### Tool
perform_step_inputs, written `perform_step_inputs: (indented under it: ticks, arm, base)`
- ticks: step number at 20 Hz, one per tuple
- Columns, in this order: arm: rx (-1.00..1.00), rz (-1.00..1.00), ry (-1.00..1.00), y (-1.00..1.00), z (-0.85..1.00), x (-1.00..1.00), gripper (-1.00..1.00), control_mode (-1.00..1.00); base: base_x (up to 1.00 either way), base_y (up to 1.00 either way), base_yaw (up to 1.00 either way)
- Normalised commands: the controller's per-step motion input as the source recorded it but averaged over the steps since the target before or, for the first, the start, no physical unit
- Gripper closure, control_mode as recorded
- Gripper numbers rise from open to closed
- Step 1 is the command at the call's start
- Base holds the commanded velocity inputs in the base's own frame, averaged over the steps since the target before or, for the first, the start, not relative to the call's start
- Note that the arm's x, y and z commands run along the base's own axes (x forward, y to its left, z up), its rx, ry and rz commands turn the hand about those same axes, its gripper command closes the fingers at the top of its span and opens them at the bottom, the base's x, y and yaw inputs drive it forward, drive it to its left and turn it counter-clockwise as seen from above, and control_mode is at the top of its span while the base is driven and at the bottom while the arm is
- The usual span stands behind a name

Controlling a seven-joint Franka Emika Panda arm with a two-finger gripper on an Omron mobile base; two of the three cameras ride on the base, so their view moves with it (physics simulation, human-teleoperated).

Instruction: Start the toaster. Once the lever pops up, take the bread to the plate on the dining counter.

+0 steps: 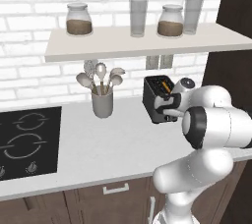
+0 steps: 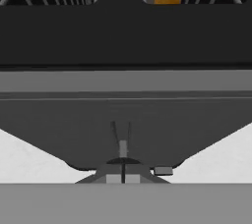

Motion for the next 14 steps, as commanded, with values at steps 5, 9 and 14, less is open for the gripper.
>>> perform_step_inputs:
  ticks: [5, 9, 14]
  arm:
    - [0.0, 0.0, -0.04, 0.0, -0.5, 0.13, 1.0, -1.0]
    - [0.0, 0.0, -0.01, 0.0, -0.71, -0.02, 1.0, -1.0]
    - [0.0, 0.0, 0.0, 0.0, -0.98, -0.36, 1.0, -1.0]
  base:
    - [0.0, 0.0, 0.0]
    - [0.0, 0.0, 0.0]
    - [0.0, 0.0, 0.0]
